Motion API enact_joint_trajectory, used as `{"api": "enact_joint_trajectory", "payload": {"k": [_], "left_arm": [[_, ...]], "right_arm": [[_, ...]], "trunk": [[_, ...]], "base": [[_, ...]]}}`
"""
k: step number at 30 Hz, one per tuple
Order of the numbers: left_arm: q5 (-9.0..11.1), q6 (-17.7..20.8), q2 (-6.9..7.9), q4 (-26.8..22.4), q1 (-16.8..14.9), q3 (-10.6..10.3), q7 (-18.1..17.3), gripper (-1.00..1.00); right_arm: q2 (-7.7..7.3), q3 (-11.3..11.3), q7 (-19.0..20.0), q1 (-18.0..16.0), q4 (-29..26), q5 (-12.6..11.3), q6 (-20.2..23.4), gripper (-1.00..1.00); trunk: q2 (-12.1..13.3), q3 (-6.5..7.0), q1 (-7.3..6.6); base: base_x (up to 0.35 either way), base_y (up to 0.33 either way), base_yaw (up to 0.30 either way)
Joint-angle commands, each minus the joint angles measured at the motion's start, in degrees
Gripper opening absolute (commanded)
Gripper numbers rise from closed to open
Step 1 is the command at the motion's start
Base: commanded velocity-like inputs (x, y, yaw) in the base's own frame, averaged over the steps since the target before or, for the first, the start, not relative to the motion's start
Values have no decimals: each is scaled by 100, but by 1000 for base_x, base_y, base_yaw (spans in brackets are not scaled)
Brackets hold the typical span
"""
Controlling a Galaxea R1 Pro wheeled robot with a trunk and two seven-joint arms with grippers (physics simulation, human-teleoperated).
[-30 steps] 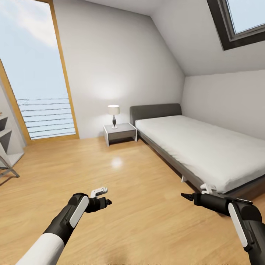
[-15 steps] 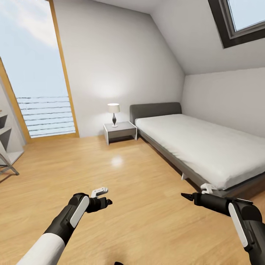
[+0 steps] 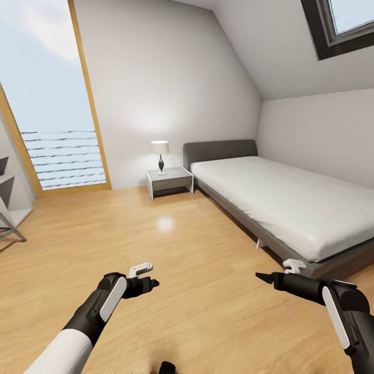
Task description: Attach the digital camera to the camera tripod in the bedroom.
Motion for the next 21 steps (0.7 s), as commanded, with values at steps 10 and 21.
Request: {"api": "enact_joint_trajectory", "payload": {"k": [10, 21], "left_arm": [[30, -49, 88, 86, -3, -27, -886, 100], [-12, -123, 496, 249, -3, -35, -2429, 100]], "right_arm": [[0, 0, -13, -4, -3, -50, 48, 100], [7, 8, -13, -4, -8, -50, 43, 100]], "trunk": [[-17, -228, 24], [-31, -472, 53]], "base": [[0, 0, 0], [0, 0, 0]]}}
